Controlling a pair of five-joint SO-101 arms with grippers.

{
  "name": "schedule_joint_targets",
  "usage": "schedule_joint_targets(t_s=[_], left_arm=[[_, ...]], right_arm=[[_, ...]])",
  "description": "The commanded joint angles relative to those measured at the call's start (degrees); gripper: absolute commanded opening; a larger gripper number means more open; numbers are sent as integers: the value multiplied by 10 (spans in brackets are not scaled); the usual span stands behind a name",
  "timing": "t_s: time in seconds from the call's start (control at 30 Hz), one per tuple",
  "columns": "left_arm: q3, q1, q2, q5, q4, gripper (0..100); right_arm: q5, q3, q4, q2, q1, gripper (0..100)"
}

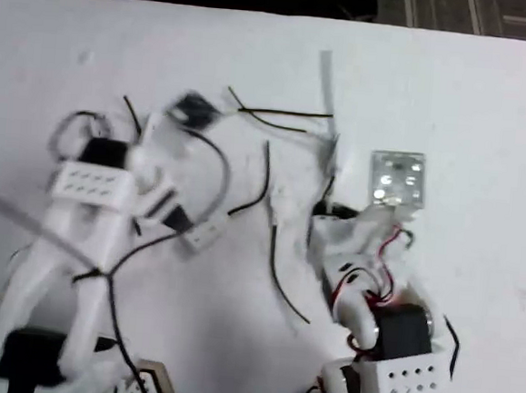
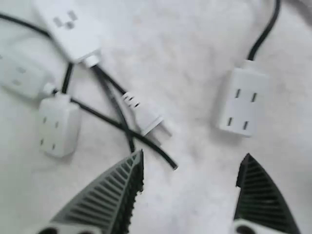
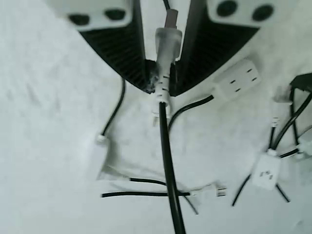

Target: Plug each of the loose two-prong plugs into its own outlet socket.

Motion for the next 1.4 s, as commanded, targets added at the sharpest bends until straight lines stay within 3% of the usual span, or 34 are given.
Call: schedule_joint_targets(t_s=[0.0, 0.2, 0.37, 0.5, 0.77, 1.13, 1.37], left_arm=[[28, -96, -52, -1, 8, 308], [131, -214, -59, -2, -36, 306], [190, -264, -59, -1, -71, 308], [222, -298, -58, 0, -91, 308], [240, -321, -60, 19, -102, 306], [243, -321, -59, 23, -103, 306], [244, -321, -58, 23, -103, 306]], right_arm=[[16, 21, -54, -1, -65, 16], [88, 155, -259, -1, -168, 16], [91, 231, -413, -1, -237, 16], [91, 277, -530, 0, -252, 16], [91, 291, -676, 111, -272, 16], [91, 284, -1021, 458, -295, 16], [91, 250, -1094, 581, -291, 16]])
